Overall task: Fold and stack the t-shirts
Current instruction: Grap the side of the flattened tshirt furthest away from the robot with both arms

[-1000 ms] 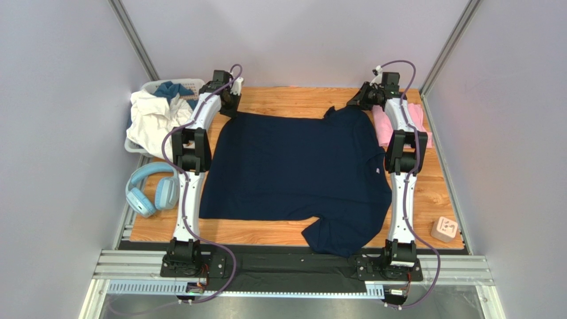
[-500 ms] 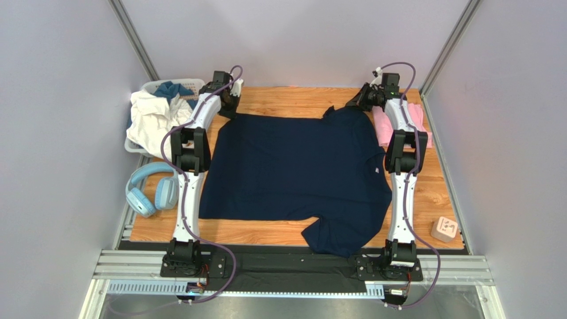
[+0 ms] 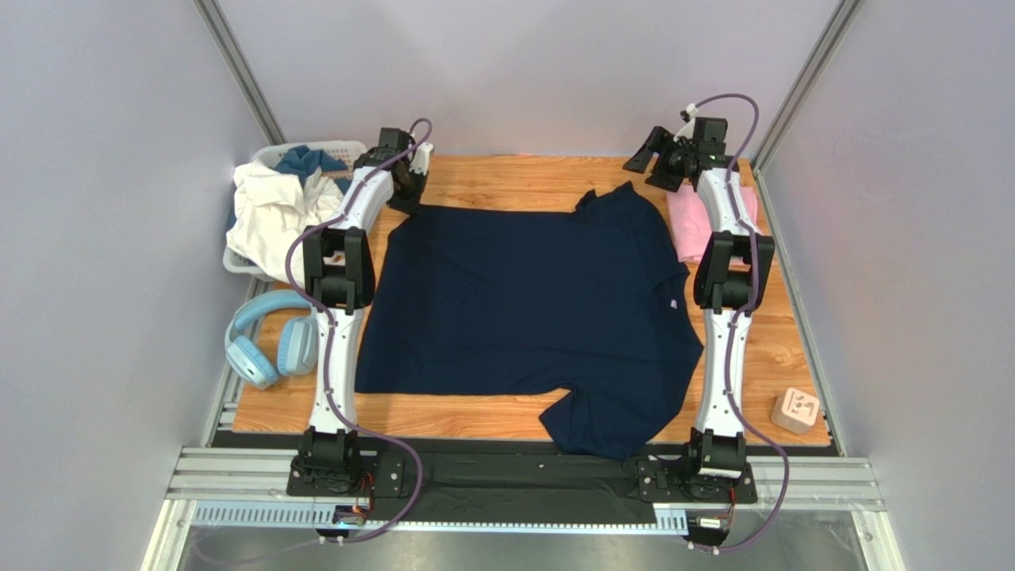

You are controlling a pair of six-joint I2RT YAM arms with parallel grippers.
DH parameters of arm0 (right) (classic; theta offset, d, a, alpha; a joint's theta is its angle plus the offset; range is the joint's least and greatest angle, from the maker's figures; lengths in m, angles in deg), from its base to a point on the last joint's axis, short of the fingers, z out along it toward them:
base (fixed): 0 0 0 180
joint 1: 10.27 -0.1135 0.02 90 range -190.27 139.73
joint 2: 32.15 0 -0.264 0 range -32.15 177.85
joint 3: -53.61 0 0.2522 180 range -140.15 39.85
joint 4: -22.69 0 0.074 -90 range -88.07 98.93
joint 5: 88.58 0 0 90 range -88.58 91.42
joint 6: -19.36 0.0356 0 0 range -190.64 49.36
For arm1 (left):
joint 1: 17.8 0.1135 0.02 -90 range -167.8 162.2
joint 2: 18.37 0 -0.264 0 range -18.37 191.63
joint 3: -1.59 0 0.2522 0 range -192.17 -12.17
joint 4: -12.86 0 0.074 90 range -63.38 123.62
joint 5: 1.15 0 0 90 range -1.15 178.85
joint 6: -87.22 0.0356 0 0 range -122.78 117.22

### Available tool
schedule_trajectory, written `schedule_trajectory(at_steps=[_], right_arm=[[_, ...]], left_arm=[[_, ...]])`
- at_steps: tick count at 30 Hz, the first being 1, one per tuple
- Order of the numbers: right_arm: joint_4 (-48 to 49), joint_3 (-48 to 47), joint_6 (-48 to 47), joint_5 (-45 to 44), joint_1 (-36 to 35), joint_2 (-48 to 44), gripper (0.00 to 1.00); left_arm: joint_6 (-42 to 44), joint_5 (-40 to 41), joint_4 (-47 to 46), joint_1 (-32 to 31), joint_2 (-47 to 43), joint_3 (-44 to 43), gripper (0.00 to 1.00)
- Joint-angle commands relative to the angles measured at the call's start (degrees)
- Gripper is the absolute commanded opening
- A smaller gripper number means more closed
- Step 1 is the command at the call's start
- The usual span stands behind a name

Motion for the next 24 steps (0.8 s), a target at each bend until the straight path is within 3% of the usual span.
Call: schedule_trajectory(at_steps=[1,5,24], right_arm=[[2.61,-4.03,0.01,0.89,1.12,1.58,0.74],[4.37,-3.94,0.10,1.95,1.12,3.16,0.64],[1.12,-2.01,-13.96,3.01,-2.57,2.28,0.71]], left_arm=[[0.67,-0.63,1.52,0.49,-2.18,-0.10,0.04],[0.93,-0.72,1.52,0.49,-2.45,-0.01,0.04],[-0.39,-3.44,2.31,0.40,-2.97,1.13,0.04]])
